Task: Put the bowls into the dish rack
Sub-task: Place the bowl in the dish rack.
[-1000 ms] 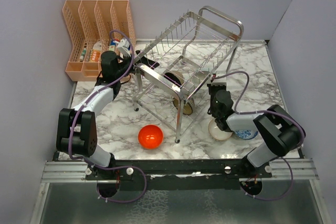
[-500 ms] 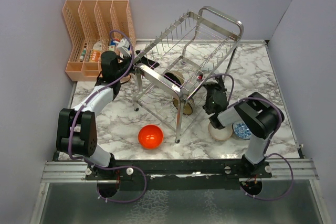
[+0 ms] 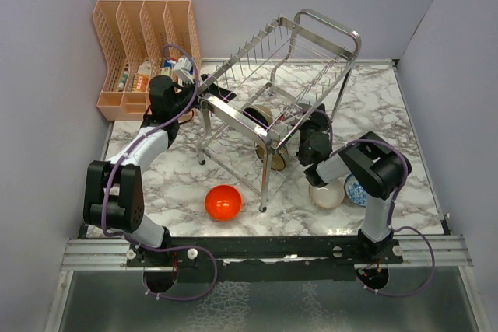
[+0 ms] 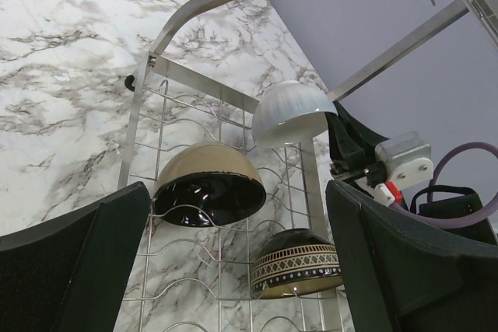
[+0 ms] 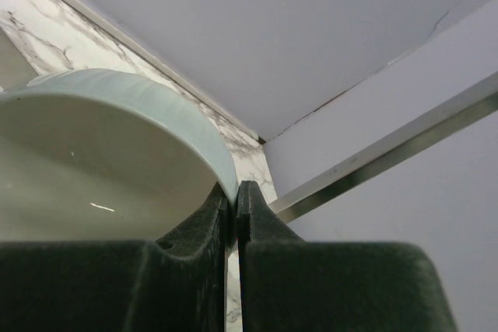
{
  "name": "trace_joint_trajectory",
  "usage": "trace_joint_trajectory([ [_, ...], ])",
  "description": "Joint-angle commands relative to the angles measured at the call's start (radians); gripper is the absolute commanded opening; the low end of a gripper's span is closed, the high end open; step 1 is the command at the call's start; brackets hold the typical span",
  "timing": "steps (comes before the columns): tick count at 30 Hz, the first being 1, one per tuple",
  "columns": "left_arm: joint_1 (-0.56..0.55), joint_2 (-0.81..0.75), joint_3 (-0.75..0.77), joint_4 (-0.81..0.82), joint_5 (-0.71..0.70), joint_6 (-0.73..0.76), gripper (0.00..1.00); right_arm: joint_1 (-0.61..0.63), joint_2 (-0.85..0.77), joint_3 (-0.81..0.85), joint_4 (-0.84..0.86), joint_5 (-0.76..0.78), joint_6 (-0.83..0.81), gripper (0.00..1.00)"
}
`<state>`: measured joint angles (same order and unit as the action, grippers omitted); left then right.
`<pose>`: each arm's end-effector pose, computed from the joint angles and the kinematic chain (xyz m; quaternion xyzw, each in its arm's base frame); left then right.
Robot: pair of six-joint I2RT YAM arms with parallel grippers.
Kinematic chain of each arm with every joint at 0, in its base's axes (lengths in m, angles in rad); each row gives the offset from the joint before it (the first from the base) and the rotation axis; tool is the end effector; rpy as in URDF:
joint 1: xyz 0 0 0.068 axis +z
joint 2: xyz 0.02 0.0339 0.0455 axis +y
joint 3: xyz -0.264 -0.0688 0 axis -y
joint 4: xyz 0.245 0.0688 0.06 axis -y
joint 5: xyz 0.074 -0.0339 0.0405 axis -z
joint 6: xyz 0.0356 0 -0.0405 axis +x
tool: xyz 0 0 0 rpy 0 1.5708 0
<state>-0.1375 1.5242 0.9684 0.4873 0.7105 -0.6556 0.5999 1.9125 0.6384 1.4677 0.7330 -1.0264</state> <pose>0.3418 -0.0707 0.2920 0.0539 0.7232 -0.4816 0.4920 0.2908 0.1701 0.1648 -0.2408 0.6087 -0.3751 0.6563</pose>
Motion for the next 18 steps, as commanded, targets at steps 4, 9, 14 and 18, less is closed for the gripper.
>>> trace_joint_trajectory([
  [4,0.006,0.015,-0.003,0.057,0.028,-0.006,0.99,-0.001,0.03,-0.033,0.313,-0.023,-0.09,0.01],
  [9,0.006,0.017,-0.003,0.065,0.03,-0.008,0.99,0.01,-0.008,-0.069,0.31,-0.017,-0.067,0.01],
  [14,0.007,0.021,-0.007,0.079,0.03,-0.011,0.99,0.047,-0.024,-0.091,0.296,-0.001,-0.079,0.01],
  [18,0.008,0.016,-0.023,0.1,0.032,-0.019,0.99,0.092,0.001,-0.098,0.31,0.024,-0.114,0.02],
])
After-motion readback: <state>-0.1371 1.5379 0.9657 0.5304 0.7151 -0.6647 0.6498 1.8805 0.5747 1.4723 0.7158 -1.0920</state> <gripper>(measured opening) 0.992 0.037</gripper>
